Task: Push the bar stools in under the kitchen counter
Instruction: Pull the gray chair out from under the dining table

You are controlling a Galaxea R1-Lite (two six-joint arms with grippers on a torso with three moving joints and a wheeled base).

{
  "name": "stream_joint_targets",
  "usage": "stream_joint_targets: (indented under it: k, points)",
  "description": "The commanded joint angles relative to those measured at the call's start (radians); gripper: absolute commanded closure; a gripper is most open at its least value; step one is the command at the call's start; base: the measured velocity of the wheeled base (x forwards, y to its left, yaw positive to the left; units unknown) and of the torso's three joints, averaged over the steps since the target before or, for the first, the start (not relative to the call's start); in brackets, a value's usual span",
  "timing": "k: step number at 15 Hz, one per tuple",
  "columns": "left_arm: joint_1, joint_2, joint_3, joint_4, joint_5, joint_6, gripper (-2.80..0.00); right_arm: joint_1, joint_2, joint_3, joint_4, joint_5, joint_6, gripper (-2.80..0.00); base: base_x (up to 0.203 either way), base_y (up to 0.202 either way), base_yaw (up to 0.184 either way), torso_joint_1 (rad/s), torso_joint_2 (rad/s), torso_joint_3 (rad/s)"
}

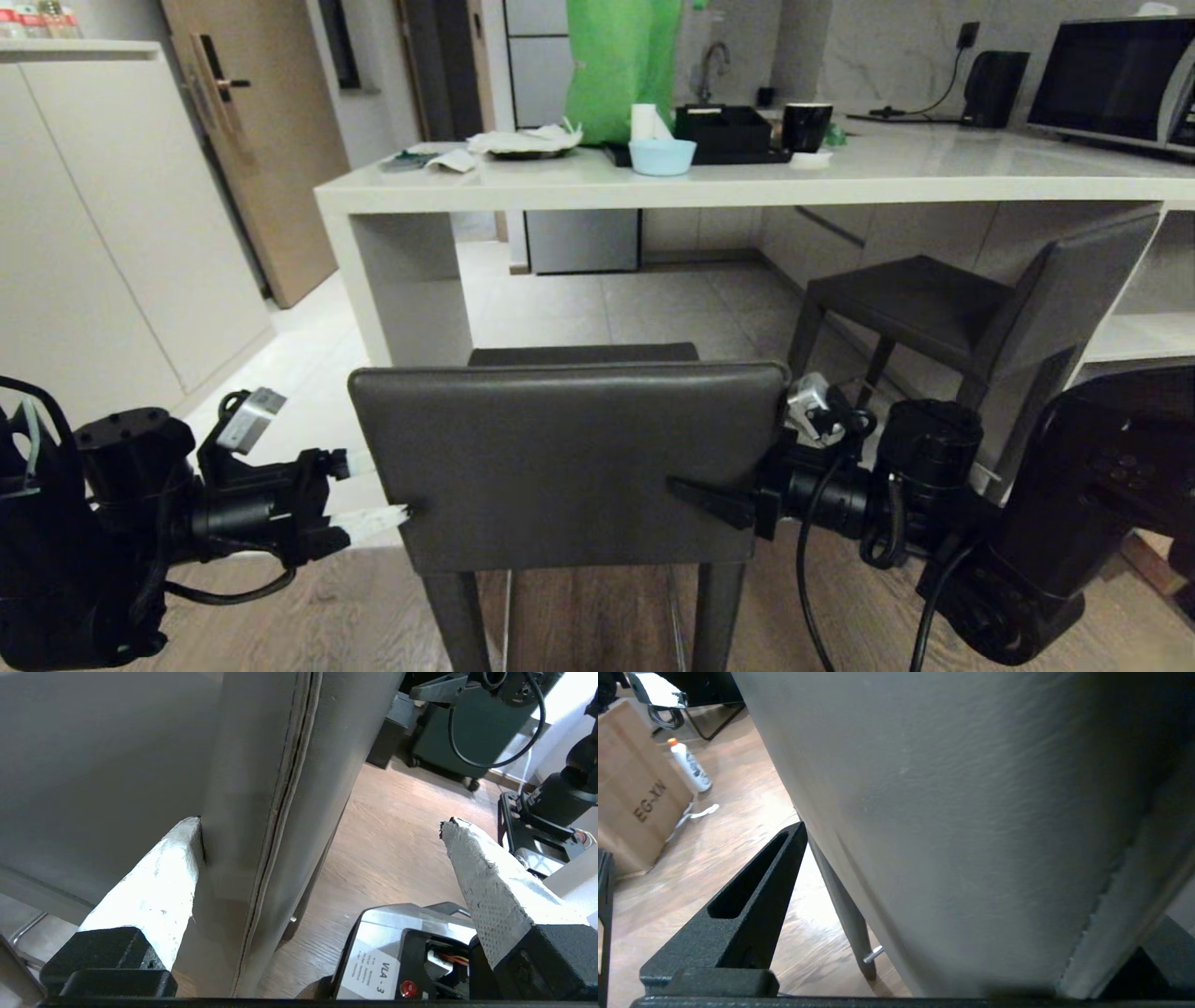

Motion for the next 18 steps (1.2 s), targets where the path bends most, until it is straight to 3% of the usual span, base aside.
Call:
stream_joint_targets:
  k: [1, 6, 10, 15, 18]
  points:
    - [0.0, 0.001, -0.004, -0.009, -0.007, -0.002, -2.8, 0.0, 0.001, 0.0, -0.009, 0.003, 0.0, -2.8, -0.188, 0.0, -0.002, 0.002, 0.0, -0.002]
    - [0.012, -0.005, -0.001, -0.009, -0.007, -0.002, -2.8, 0.0, 0.004, 0.001, -0.009, -0.051, 0.004, -2.8, -0.05, 0.0, -0.001, -0.002, 0.0, 0.003]
    - [0.043, -0.021, 0.004, -0.009, -0.007, -0.002, -2.8, -0.001, -0.021, 0.04, -0.009, -0.047, 0.01, -2.8, 0.0, 0.0, 0.0, 0.0, 0.0, 0.0]
    - [0.185, -0.028, 0.0, -0.009, -0.022, -0.006, -2.8, -0.138, -0.092, 0.139, -0.009, 0.022, 0.025, -2.8, 0.0, 0.0, 0.0, 0.0, 0.0, 0.0]
    - [0.244, -0.086, 0.046, -0.009, -0.022, -0.008, -2.8, -0.284, -0.179, 0.173, -0.009, 0.078, 0.067, -2.8, 0.0, 0.0, 0.0, 0.0, 0.0, 0.0]
